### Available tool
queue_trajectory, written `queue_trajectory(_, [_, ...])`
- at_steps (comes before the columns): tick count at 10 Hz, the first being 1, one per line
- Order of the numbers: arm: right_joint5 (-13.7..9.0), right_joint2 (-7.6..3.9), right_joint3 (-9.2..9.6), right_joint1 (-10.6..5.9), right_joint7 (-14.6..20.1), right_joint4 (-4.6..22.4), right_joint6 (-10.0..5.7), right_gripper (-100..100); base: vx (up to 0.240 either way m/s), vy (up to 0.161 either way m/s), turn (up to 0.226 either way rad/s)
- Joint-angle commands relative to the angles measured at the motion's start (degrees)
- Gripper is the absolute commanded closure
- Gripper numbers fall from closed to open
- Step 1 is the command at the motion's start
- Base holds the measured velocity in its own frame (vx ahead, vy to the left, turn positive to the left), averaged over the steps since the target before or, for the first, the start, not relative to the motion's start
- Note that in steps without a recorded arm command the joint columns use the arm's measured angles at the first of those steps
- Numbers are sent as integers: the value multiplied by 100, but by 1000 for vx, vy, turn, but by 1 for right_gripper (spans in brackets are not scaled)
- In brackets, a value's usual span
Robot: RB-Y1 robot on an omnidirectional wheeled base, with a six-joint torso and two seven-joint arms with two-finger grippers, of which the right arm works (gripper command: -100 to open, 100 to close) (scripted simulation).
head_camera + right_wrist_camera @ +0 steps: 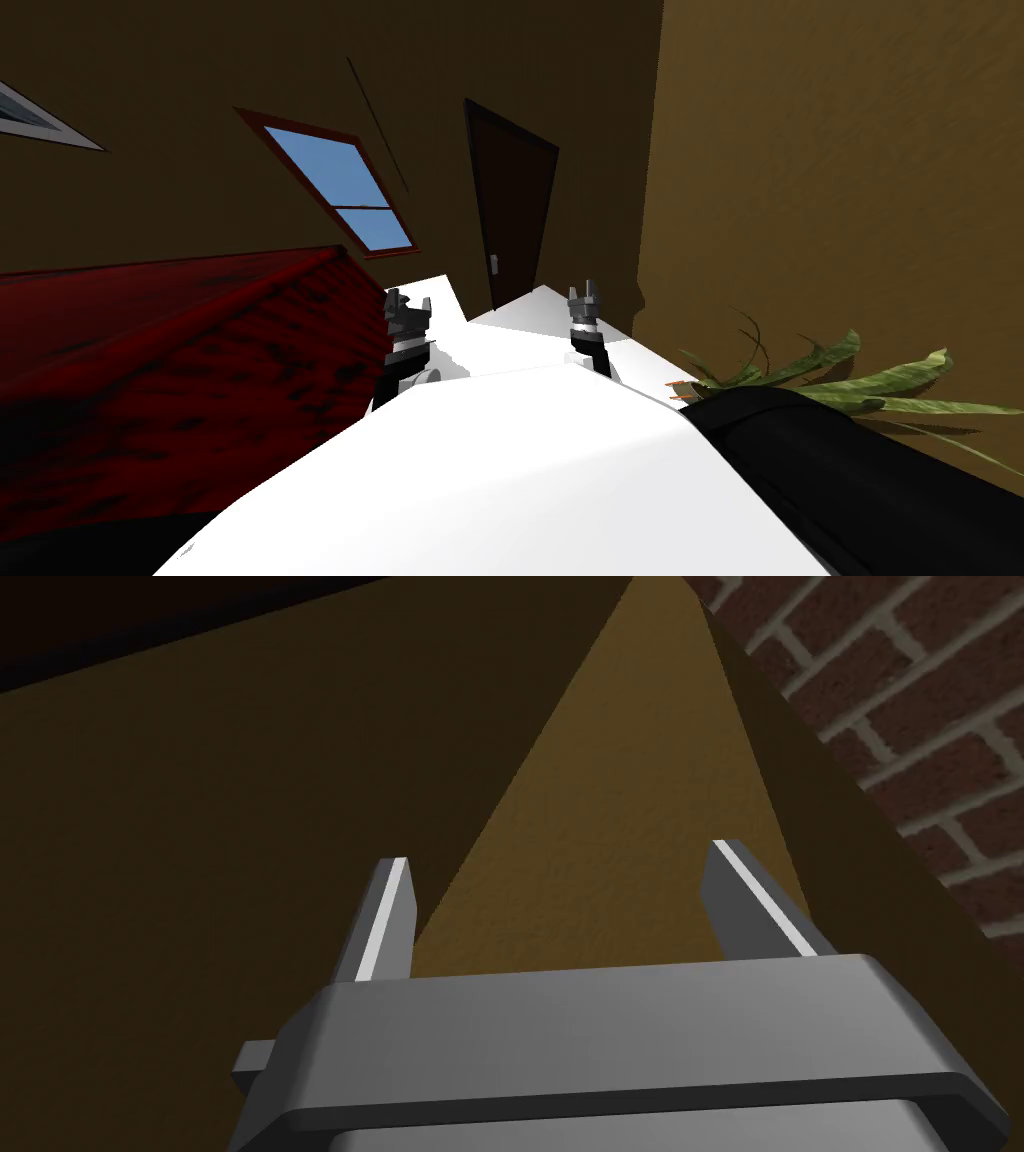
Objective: Pull the door open
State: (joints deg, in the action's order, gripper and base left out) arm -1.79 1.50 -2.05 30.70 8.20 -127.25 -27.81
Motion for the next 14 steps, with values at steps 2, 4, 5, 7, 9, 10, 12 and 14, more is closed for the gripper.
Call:
queue_trajectory(2, [-254, -190, 104, -107, 268, 216, -3, -100, 127, -23, 128])
queue_trajectory(4, [-479, -347, 196, -202, 506, 408, -6, -100, 160, 22, 95])
queue_trajectory(5, [-608, -434, 249, -256, 641, 517, -8, -100, 194, 25, 121])
queue_trajectory(7, [-835, -583, 342, -352, 881, 710, -10, -100, 168, 3, 118])
queue_trajectory(9, [-998, -688, 408, -421, 1053, 848, -12, -100, 113, -19, 73])
queue_trajectory(10, [-1086, -744, 445, -458, 1146, 924, -14, -100, 88, -21, 86])
queue_trajectory(12, [-1353, -913, 554, -571, 1427, 1150, -17, -100, 120, -8, 126])
queue_trajectory(14, [-1548, -1034, 634, -653, 1633, 1316, -19, -100, 125, -6, 106])
